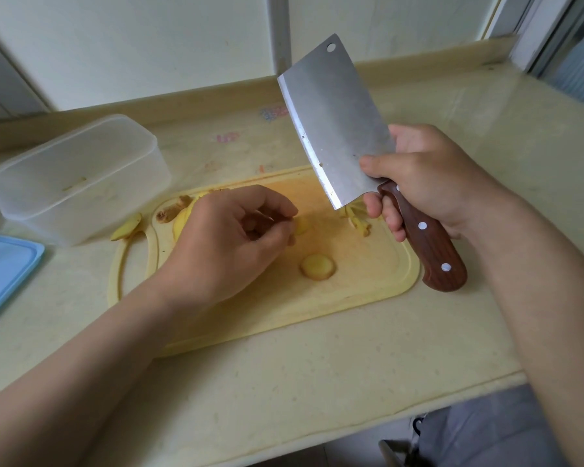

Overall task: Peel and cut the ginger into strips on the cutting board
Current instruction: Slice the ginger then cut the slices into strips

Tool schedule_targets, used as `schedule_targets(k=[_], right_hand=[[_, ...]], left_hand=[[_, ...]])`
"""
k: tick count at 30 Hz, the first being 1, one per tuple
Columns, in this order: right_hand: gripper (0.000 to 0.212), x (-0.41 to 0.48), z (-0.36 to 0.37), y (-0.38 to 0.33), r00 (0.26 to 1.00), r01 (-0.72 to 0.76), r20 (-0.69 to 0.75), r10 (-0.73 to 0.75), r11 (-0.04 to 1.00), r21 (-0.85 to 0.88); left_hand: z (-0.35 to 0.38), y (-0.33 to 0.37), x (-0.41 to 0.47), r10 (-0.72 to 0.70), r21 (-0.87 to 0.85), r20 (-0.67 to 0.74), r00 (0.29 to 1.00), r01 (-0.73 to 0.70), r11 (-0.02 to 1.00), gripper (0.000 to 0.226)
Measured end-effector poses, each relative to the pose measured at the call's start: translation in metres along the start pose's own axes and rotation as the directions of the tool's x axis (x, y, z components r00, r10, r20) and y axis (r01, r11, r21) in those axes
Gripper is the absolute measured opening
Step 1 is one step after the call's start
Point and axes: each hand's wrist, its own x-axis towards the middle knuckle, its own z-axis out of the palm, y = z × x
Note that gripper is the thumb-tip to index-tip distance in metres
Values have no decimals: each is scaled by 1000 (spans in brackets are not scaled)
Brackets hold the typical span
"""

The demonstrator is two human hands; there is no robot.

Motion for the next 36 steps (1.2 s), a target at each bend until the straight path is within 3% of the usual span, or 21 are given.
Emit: schedule_targets(k=[2,4,10,17,23,31,36], right_hand=[[16,0,0,1,1000,-1,-3,1,1000,-2],[17,0,0,1,1000,0,-7,0,1000,0],[18,1,0,2,1000,5,-4,-5,1000,0],[17,1,0,2,1000,5,8,-5,1000,-2],[19,1,1,3,1000,-1,11,1,1000,-3],[16,1,2,3,1000,-9,17,9,1000,-7],[18,1,3,3,1000,-14,22,15,1000,-26]], left_hand=[[0,0,0,230,100,-29,973,-226,969,13],[1,-1,-1,432,194,-46,901,-416,888,8],[1,5,-1,622,331,-118,774,-559,760,5],[-1,7,-1,614,324,-110,782,-556,766,7],[1,6,-3,532,180,-147,834,-506,843,19],[1,5,-4,530,206,-133,838,-499,842,19],[-2,1,-1,442,216,-152,884,-406,888,16]])
